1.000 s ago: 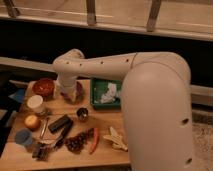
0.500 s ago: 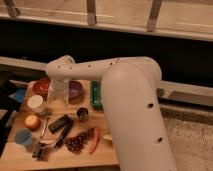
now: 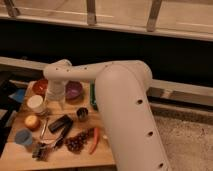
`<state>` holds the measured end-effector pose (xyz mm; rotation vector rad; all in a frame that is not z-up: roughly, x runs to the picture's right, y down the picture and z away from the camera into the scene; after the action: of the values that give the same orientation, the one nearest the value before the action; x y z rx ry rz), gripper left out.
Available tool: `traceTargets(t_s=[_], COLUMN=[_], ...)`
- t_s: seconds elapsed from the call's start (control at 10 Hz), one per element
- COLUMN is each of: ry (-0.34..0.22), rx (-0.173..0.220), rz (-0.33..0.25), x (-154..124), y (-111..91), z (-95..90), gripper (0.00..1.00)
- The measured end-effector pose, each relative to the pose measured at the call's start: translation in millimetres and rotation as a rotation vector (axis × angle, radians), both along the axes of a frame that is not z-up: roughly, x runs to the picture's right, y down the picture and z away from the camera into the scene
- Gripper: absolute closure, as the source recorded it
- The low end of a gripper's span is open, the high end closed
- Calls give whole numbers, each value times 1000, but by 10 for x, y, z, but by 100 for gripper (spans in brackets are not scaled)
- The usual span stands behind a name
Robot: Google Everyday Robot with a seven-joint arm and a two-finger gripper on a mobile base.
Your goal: Place fork in tray
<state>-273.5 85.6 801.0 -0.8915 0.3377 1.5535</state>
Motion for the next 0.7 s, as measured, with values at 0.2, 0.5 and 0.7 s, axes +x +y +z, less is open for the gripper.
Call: traceTargets(t_s=[0.2,0.5,0.7], ry=[-2,-16,-43], rx=[1,8,8], rz=[-4,21,7], x=[-18,-89,-280], y=[17,16,43], z=[-2,84,157], gripper=[35,35,35])
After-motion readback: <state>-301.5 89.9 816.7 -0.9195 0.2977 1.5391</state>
